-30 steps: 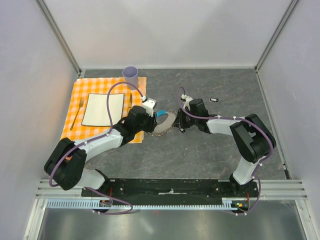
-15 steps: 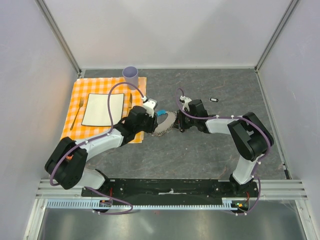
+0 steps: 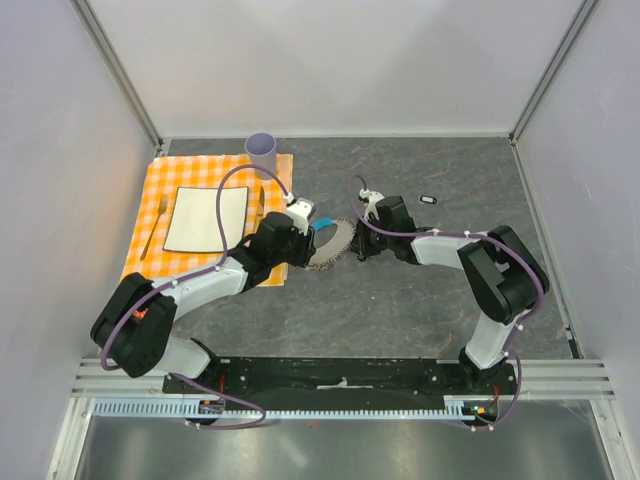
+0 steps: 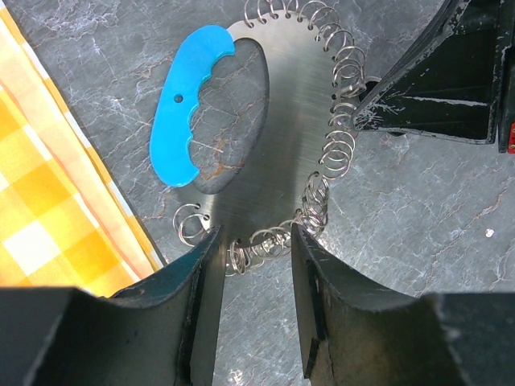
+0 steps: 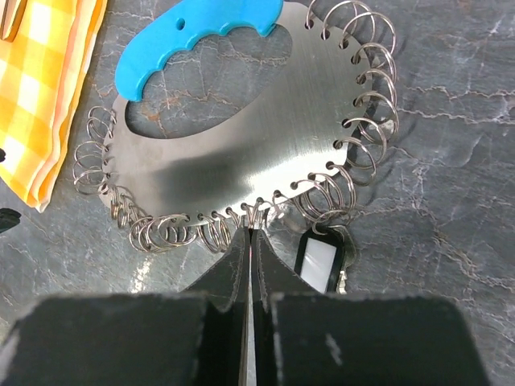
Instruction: Put the keys on the keyring
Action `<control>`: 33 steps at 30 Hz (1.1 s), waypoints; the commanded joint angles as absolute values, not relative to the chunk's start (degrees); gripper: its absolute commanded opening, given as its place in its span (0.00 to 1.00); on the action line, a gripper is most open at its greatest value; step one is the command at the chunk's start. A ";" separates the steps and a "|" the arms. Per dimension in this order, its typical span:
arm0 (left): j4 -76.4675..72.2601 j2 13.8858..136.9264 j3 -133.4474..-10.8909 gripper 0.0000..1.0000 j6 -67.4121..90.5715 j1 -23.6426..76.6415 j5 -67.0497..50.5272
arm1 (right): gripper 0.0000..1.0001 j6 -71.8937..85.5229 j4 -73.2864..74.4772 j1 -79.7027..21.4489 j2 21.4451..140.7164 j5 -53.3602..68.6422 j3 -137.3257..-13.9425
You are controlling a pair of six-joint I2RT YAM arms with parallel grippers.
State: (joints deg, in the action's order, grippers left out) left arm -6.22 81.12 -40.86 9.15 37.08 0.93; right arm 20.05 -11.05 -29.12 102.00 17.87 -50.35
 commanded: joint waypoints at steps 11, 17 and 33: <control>-13.44 76.21 -38.59 0.45 10.11 37.18 -1.41 | 0.00 9.32 -1.41 -32.60 90.27 16.61 -54.85; -15.91 71.99 -35.34 0.45 12.39 37.18 -1.84 | 0.00 10.19 -0.27 -33.05 88.77 16.26 -51.51; -15.83 70.84 -33.83 0.45 11.69 37.18 -1.93 | 0.11 11.86 7.65 -33.05 94.66 12.22 -50.71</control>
State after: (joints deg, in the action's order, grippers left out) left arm -13.82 70.37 -33.12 10.96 37.08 -1.56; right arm 11.16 7.20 -33.12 93.41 14.68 -48.27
